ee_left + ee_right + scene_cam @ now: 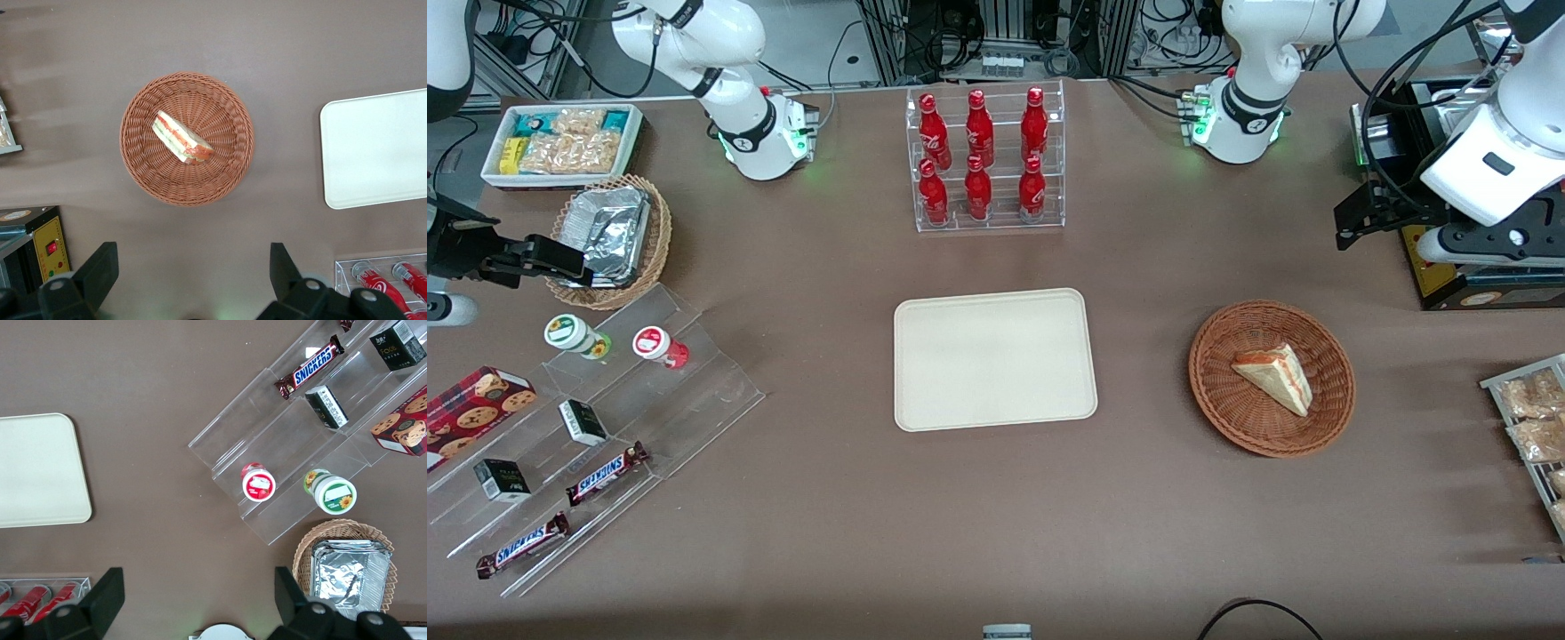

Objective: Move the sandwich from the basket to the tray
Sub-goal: 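Move the left gripper over the wicker basket and lower toward the sandwich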

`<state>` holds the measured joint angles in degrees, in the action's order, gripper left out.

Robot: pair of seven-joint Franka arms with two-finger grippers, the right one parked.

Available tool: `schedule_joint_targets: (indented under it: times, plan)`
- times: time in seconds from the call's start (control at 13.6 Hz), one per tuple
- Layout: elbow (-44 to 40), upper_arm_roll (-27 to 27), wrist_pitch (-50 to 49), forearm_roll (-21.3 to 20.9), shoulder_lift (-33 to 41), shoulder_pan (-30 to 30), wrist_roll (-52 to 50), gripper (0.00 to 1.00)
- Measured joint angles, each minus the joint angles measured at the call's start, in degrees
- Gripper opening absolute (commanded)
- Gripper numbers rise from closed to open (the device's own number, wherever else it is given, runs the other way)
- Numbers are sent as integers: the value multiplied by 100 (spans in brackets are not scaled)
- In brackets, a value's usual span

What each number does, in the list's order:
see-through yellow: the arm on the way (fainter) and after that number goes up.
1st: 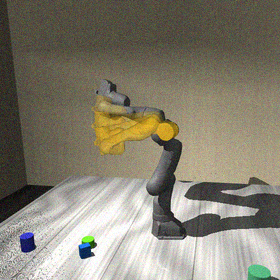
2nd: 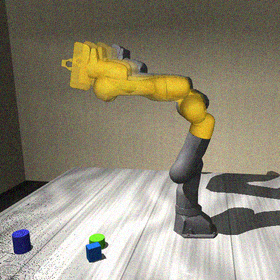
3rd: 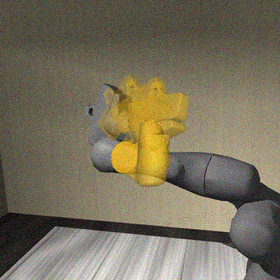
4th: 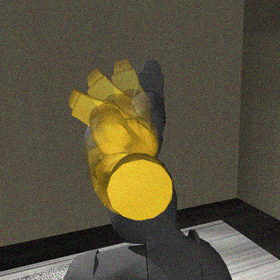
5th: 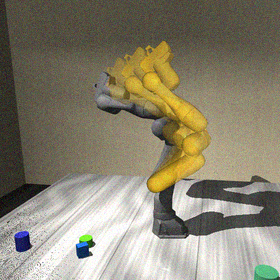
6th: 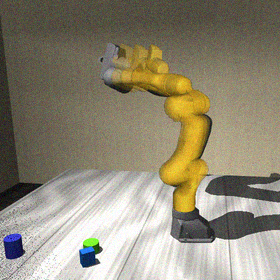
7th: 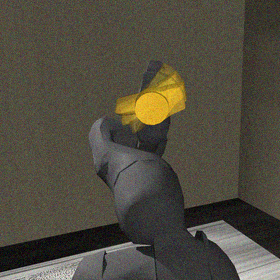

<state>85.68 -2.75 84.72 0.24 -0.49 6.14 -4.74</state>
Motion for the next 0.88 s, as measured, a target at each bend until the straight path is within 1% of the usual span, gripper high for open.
schedule_joint_targets:
  times: [0.22, 0.37, 0.66, 0.88]
  plan:
    - [-6, 14, 13, -11, -16, -4, 0, 100]
    - [159, 26, 229, -41, -95, -18, 0, 100]
    - [1249, 39, 1633, -59, -200, -56, -245, 100]
    - [2110, 113, 2749, -60, -219, -61, -1000, 100]
